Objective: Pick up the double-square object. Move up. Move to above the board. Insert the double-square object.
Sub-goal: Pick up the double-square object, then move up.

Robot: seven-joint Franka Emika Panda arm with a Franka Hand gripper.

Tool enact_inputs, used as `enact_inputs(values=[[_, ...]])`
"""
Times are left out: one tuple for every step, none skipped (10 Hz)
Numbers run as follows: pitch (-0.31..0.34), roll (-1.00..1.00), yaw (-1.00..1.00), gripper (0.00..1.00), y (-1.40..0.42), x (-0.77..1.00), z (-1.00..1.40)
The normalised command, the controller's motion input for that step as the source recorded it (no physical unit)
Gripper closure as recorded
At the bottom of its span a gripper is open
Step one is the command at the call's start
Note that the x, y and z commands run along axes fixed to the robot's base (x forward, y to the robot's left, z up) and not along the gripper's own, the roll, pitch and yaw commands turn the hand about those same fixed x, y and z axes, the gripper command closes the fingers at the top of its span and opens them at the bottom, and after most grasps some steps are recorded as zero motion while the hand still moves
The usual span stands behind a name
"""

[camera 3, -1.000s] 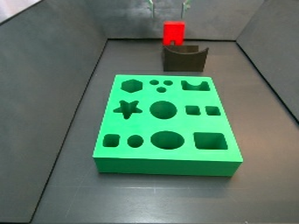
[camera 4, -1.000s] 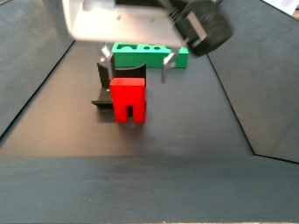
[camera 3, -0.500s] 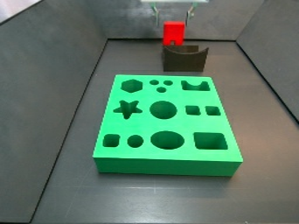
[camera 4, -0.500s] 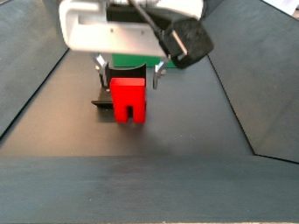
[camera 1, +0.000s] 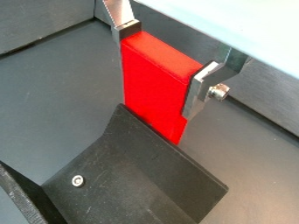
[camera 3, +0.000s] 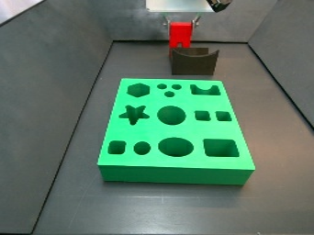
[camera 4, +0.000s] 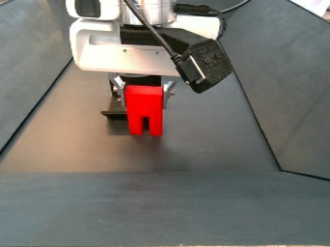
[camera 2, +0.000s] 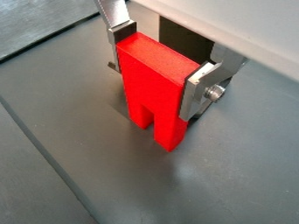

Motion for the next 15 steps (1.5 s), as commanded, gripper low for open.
enact_inputs(values=[[0.000, 0.00, 0.00, 1.00, 0.00, 0.00, 0.00], [0.000, 0.00, 0.00, 1.00, 0.00, 0.00, 0.00], [0.000, 0.00, 0.00, 1.00, 0.00, 0.00, 0.00], [0.000, 0.00, 0.00, 1.00, 0.00, 0.00, 0.00], [0.000, 0.00, 0.00, 1.00, 0.00, 0.00, 0.00], [0.000, 0.00, 0.00, 1.00, 0.00, 0.00, 0.00], [0.000, 0.00, 0.00, 1.00, 0.00, 0.00, 0.00], [0.000, 0.00, 0.00, 1.00, 0.00, 0.00, 0.00], [0.000, 0.00, 0.00, 1.00, 0.00, 0.00, 0.00], [0.000, 0.00, 0.00, 1.00, 0.00, 0.00, 0.00], [0.000, 0.00, 0.00, 1.00, 0.00, 0.00, 0.83], [0.038, 0.00, -0.01, 1.00, 0.01, -0.08, 0.75], [0.040, 0.02, -0.02, 1.00, 0.01, -0.08, 0.66], [0.033, 0.04, -0.02, 1.00, 0.00, -0.06, 0.46], [0.041, 0.07, -0.02, 1.00, 0.00, -0.04, 0.23]])
